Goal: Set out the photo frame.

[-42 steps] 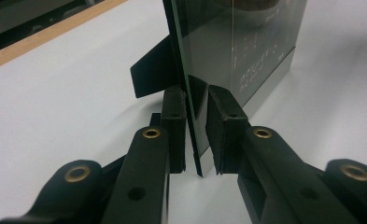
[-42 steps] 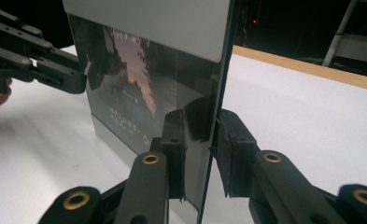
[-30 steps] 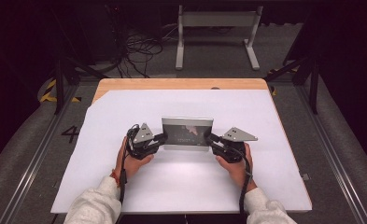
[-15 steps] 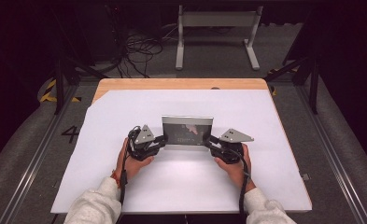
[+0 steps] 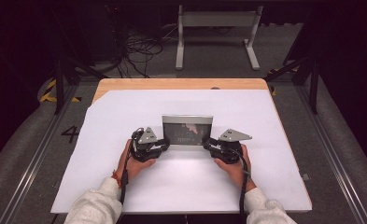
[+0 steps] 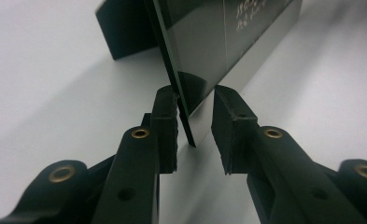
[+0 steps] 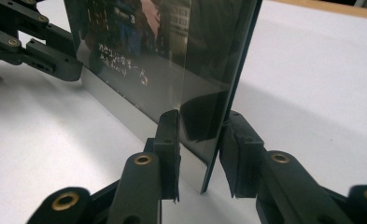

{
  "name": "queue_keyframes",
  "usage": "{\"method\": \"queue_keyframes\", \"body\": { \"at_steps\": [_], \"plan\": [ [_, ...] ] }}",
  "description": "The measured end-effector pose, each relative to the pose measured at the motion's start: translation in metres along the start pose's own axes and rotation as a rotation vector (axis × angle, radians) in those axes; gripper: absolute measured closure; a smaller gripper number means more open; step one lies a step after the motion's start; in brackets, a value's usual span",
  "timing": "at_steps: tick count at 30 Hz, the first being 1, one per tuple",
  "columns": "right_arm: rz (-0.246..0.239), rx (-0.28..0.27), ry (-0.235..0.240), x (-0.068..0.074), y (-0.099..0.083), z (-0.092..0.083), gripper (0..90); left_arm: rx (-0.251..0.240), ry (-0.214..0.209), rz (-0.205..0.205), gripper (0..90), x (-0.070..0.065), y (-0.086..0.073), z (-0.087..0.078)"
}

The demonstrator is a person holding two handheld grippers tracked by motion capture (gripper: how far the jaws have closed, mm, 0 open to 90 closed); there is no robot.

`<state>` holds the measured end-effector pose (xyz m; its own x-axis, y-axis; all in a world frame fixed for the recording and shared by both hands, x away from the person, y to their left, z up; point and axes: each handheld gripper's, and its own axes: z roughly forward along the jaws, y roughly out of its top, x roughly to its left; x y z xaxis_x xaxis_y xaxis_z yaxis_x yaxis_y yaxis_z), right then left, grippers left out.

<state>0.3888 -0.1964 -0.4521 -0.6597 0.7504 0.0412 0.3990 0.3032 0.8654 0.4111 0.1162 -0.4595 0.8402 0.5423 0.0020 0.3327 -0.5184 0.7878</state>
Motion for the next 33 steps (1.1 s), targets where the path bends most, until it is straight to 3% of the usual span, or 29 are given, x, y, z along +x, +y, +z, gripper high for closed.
{"method": "queue_keyframes", "body": {
  "at_steps": [7, 12, 15, 22, 26, 28, 30, 33],
  "plan": [
    [0.003, 0.016, 0.008, -0.002, 0.000, -0.001, 69.8, 0.021, -0.010, 0.011, 74.7, -0.003, -0.001, 0.001],
    [0.021, 0.028, 0.015, -0.002, 0.000, -0.004, 70.2, 0.031, -0.024, -0.003, 74.2, -0.005, -0.002, 0.004],
    [0.004, 0.027, 0.011, 0.000, -0.002, -0.006, 70.5, 0.045, -0.017, 0.018, 73.1, -0.008, -0.001, 0.006],
    [0.012, 0.026, 0.006, 0.002, -0.004, -0.008, 70.3, 0.042, -0.016, 0.008, 73.2, -0.009, -0.001, 0.006],
    [0.031, 0.027, -0.002, 0.001, -0.004, -0.005, 69.8, 0.049, 0.007, 0.013, 72.0, -0.010, -0.001, 0.007],
    [0.063, 0.030, 0.005, -0.001, -0.003, -0.004, 69.2, 0.051, 0.016, 0.012, 71.2, -0.012, 0.000, 0.008],
    [0.046, 0.032, -0.004, 0.000, -0.004, -0.003, 68.2, 0.053, 0.015, 0.014, 69.3, -0.013, 0.000, 0.007],
    [0.060, 0.039, 0.003, 0.000, -0.002, -0.003, 66.1, 0.049, 0.012, 0.012, 66.7, -0.012, -0.001, 0.007]
  ]
}}
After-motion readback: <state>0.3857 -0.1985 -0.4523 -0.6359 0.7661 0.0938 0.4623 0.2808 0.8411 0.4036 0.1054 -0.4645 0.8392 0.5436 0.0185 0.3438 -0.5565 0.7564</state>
